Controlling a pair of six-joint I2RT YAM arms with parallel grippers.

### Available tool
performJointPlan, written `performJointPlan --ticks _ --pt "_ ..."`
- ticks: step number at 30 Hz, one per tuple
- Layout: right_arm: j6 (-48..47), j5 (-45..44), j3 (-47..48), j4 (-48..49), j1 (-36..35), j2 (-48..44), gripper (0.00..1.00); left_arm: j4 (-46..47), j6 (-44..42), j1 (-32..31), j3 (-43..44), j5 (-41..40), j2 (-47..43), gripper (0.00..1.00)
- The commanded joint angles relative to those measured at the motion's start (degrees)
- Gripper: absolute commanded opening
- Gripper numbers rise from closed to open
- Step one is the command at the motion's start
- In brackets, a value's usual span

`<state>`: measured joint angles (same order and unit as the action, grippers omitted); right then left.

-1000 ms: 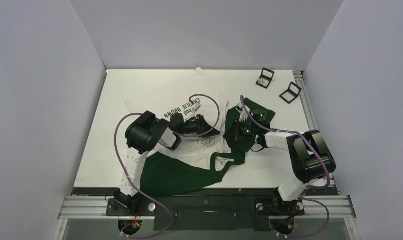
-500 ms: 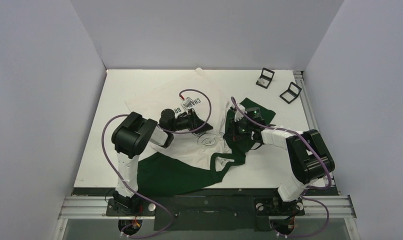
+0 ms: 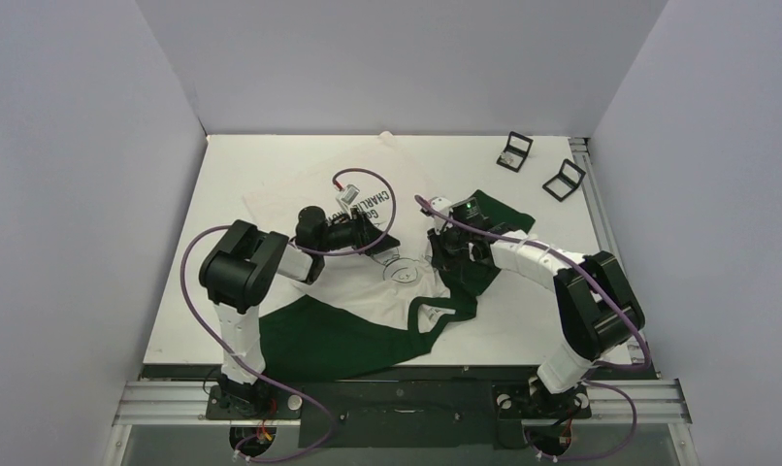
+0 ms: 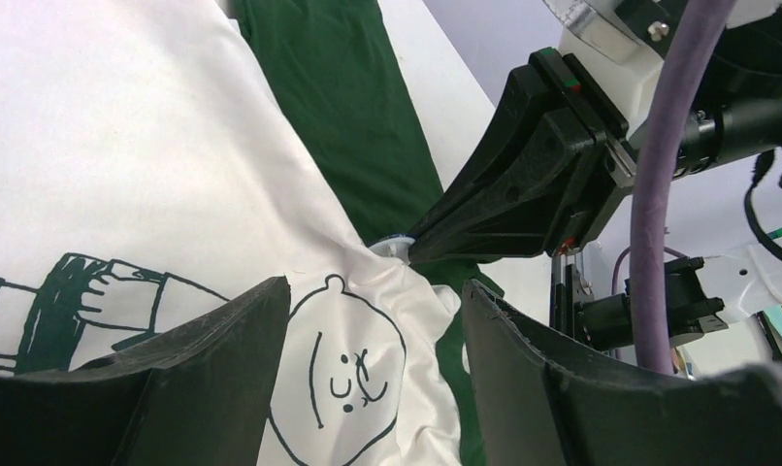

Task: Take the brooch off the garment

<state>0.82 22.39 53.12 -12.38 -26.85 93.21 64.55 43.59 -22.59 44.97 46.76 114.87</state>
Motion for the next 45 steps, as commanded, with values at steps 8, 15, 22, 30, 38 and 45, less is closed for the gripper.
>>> performJointPlan --ticks 8,15,22,30,38,45 --pt "-10.7 -15.5 7.2 -12.8 -4.4 0.9 0.00 1.1 1.6 2.8 -1.1 2.5 -3.5 0.63" --pt "-13.4 -21.6 7.7 -14.4 -5.7 1.1 0.00 -0.5 0.9 4.5 -2.3 3.2 -5.9 0.64" --pt "-15.0 -25.3 7.9 -15.0 -6.5 0.7 0.00 -1.5 0.5 6.0 -3.1 3.7 -7.9 0.64" --pt "-15.7 -18.2 8.7 -16.9 -2.3 -3.0 0.00 -9.4 -4.2 7.4 -2.6 4.5 -10.7 0.64" --pt "-11.1 -1.3 11.1 -15.1 3.4 -12.3 0.00 -19.4 -10.0 10.2 -1.7 5.9 -16.5 0.65" --pt "-1.4 13.8 9.4 -6.7 5.0 -15.8 0.00 -31.3 -17.7 10.6 0.5 8.5 -25.1 0.65"
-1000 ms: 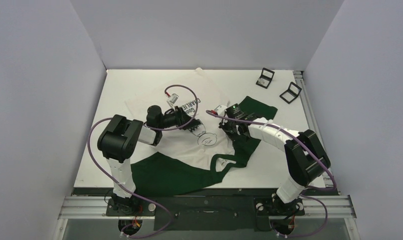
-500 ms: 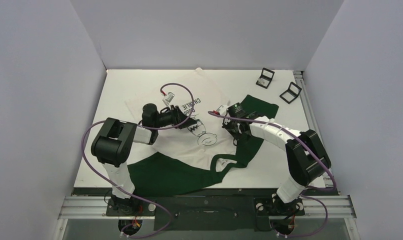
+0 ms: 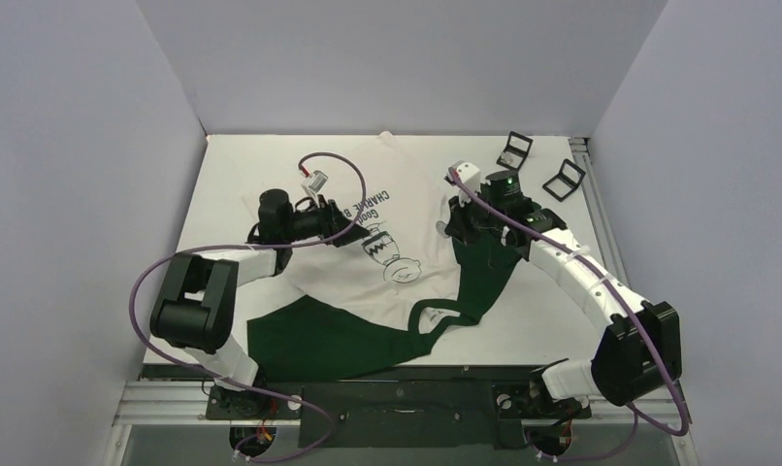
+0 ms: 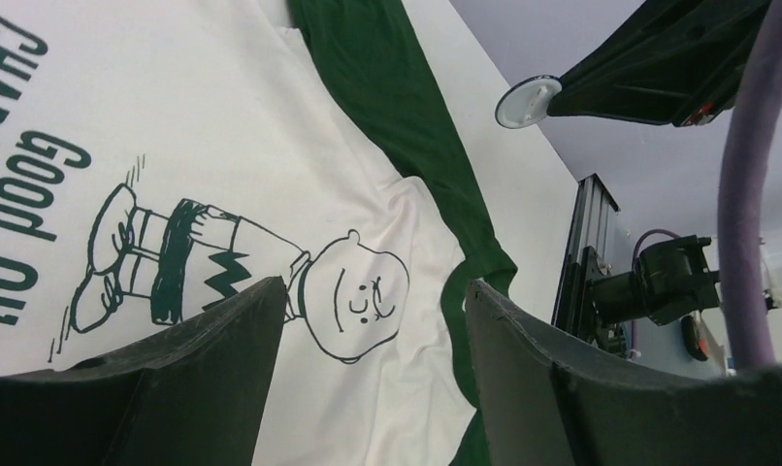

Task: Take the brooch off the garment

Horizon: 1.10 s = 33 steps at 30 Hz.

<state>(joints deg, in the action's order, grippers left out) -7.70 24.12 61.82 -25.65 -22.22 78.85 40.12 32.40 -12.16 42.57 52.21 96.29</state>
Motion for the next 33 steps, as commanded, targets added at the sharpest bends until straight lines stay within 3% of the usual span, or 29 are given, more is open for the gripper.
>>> performJointPlan --ticks 1,7,16,25,33 --pt "8.7 13.1 0.3 8.8 0.4 -1.4 0.00 -8.5 -7.7 0.1 3.0 3.8 -7.4 0.65" --pt "21.0 22.3 -3.1 21.5 0.5 -0.3 0.00 -17.1 -9.3 -0.7 4.8 7.4 -13.1 0.66" --pt "29.8 30.5 -7.6 33.5 -1.2 1.2 0.00 -1.0 8.5 -4.7 0.6 11.5 -13.5 0.58" --pt "33.2 34.4 -9.4 37.3 -2.8 0.8 0.00 8.1 12.7 -7.7 -0.6 11.1 -10.8 0.43" --pt "33.9 37.5 -9.8 38.4 -4.3 1.3 0.00 8.4 11.8 -7.9 -1.5 11.2 -10.8 0.41"
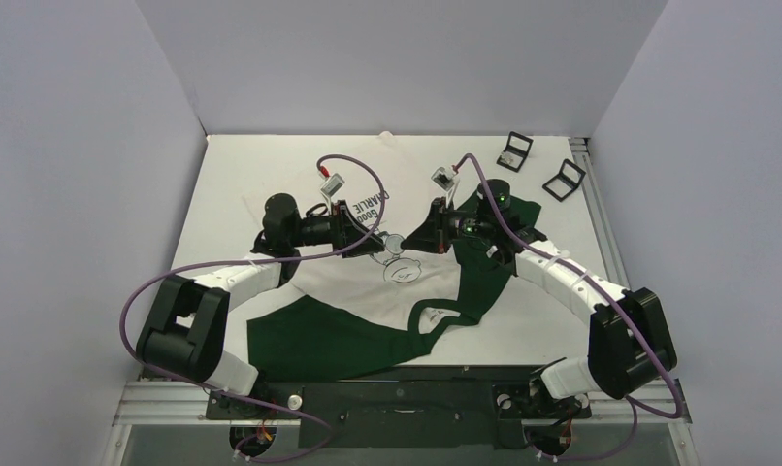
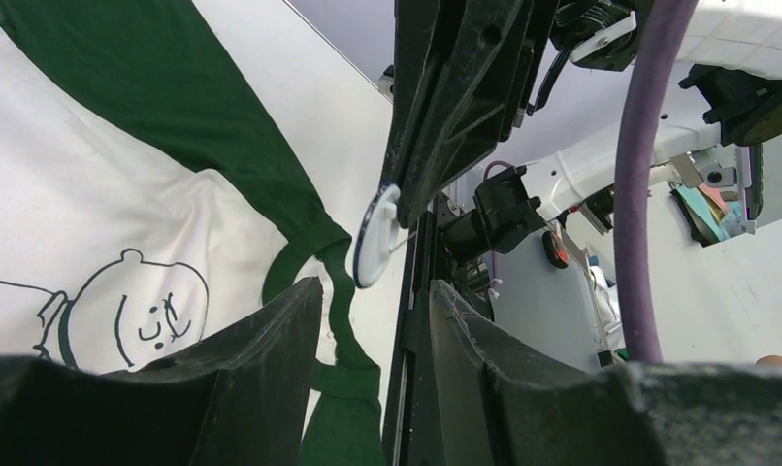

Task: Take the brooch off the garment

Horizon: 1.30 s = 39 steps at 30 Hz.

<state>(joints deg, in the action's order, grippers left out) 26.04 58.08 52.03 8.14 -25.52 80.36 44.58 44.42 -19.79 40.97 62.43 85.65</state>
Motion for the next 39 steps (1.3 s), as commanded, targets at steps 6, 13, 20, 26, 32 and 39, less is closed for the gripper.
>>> performJointPlan --ticks 6,13,20,26,32,39 --pt "0.0 4.6 0.3 4.2 -1.7 0.0 0.00 4.3 -0.1 -0.4 -0.1 1.1 0.1 0.36" --pt "0.0 4.8 0.7 3.7 -1.8 0.2 0.00 8.6 2.8 -1.2 -0.7 2.1 1.1 0.17" --pt "-0.1 3.7 0.9 2.6 -1.8 0.3 0.12 18.0 10.5 -1.0 -1.9 2.2 3.0 0.00" --pt "-0.5 0.6 0.8 1.5 -1.1 0.0 0.32 21.9 14.9 0.3 -2.9 -0.2 4.0 0.00" --pt "1.2 0.1 -1.0 5.7 -1.1 0.0 0.39 31.2 21.6 0.8 -4.2 -0.3 6.4 0.00" --pt "7.1 -0.6 -3.1 16.2 -2.4 0.5 0.43 37.6 25.6 0.9 -4.5 -0.9 8.2 0.00"
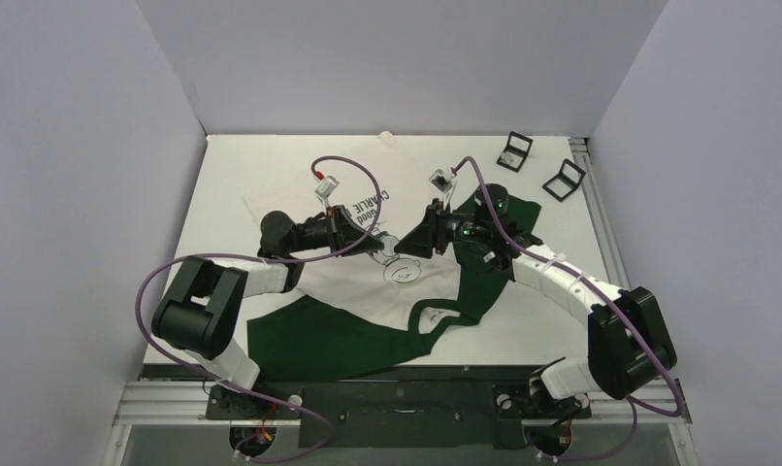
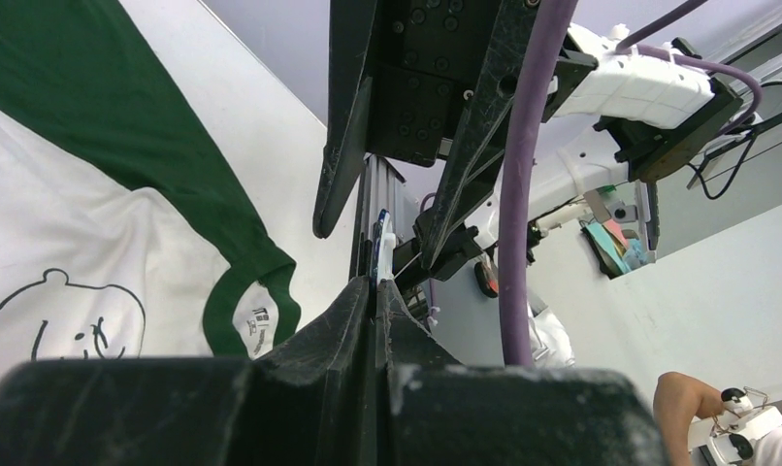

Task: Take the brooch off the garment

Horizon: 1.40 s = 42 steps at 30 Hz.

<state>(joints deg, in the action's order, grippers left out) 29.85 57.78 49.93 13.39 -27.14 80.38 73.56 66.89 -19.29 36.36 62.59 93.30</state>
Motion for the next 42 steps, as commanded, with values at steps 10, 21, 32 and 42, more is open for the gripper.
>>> performJointPlan --ticks 10,21,32,42 --pt "4.3 -0.3 -0.9 13.2 -1.3 1.2 0.41 11.2 4.6 0.3 -0.3 -1.3 1.0 0.00" --pt "3.6 -0.1 -0.4 12.1 -1.8 1.4 0.40 9.8 3.5 0.3 -0.5 -1.8 0.6 0.00" --pt "4.8 -1.1 0.1 11.9 -1.8 2.2 0.28 6.9 0.0 -0.1 -1.0 -1.9 -1.3 0.00" --pt "7.1 -5.3 0.0 11.1 -1.7 3.0 0.22 -3.8 -9.7 -1.3 -1.3 -3.1 -6.3 0.00"
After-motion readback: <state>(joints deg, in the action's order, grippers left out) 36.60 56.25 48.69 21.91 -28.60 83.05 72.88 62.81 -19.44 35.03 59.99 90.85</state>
